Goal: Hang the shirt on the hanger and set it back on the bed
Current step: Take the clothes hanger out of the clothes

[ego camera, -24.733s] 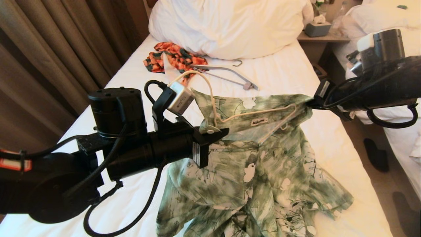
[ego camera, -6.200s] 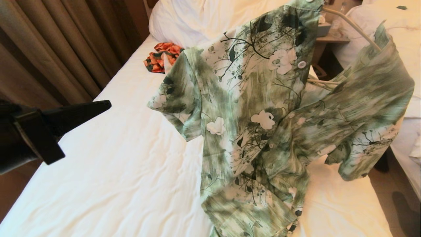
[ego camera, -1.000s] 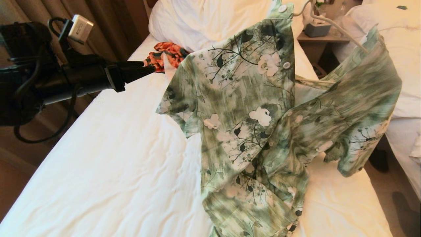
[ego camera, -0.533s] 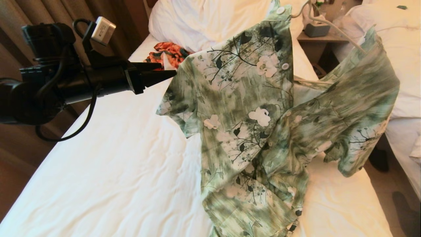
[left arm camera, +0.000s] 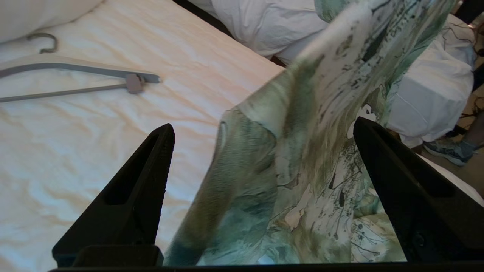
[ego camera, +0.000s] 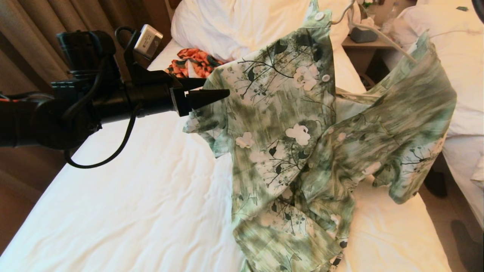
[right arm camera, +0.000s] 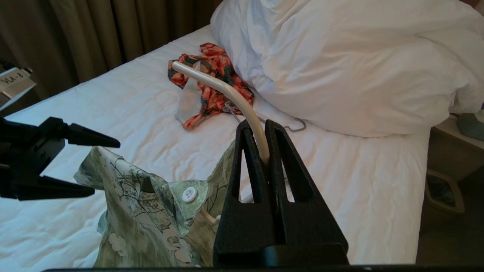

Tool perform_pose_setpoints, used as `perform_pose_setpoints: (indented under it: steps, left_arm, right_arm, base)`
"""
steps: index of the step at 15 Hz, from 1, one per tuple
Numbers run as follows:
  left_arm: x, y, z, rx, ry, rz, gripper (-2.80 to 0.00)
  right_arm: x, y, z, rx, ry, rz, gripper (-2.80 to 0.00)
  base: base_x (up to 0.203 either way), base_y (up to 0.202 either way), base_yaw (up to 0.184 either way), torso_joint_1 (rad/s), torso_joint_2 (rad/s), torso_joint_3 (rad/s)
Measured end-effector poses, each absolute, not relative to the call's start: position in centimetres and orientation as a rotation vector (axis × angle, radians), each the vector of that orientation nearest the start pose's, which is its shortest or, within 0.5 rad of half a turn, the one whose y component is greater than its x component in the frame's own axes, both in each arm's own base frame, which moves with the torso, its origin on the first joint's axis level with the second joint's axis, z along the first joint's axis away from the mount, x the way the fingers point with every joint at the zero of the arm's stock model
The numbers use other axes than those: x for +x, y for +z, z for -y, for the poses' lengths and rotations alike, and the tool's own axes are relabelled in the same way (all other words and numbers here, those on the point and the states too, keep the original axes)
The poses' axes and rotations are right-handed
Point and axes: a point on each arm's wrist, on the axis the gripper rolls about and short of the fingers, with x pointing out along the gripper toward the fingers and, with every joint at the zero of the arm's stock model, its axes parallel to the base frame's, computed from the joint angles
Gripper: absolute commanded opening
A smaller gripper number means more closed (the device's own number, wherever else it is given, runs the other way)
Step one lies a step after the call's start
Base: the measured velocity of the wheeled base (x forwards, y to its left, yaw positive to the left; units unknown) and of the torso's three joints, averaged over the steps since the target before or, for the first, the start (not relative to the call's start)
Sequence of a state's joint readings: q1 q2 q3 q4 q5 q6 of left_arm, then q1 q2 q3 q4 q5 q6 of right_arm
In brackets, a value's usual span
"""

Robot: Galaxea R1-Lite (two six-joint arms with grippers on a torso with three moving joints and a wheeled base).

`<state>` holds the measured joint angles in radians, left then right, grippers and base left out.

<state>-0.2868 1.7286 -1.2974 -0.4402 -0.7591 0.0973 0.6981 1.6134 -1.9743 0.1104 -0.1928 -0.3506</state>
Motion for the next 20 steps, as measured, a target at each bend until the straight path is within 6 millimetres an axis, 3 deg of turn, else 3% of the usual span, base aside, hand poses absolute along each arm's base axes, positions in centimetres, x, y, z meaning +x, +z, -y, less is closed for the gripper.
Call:
perform_pose_setpoints:
  steps: [9,10,20]
  left_arm:
    - [32.5,27.7,14.0,0.083,-1.112,0.026,0.00]
    - [32.5,27.6,14.0,0.083,-1.112,0.025,-2.80]
    - [32.3,27.1,14.8,0.075,-1.111,0.018,-2.80]
  right_arm:
    - [19.1,45.9,-15.5,-0.231,0.457,0.320,-2.80]
    - [19.1,45.9,-15.5,-0.231,0.457,0.320,-2.80]
    - [19.2,45.8,-15.6,-0.227,0.457,0.319,-2.80]
  base:
    - [0.000,0.000,0.000,0.000,0.00,0.000]
    - [0.000,0.000,0.000,0.000,0.00,0.000]
    - [0.000,0.000,0.000,0.000,0.00,0.000]
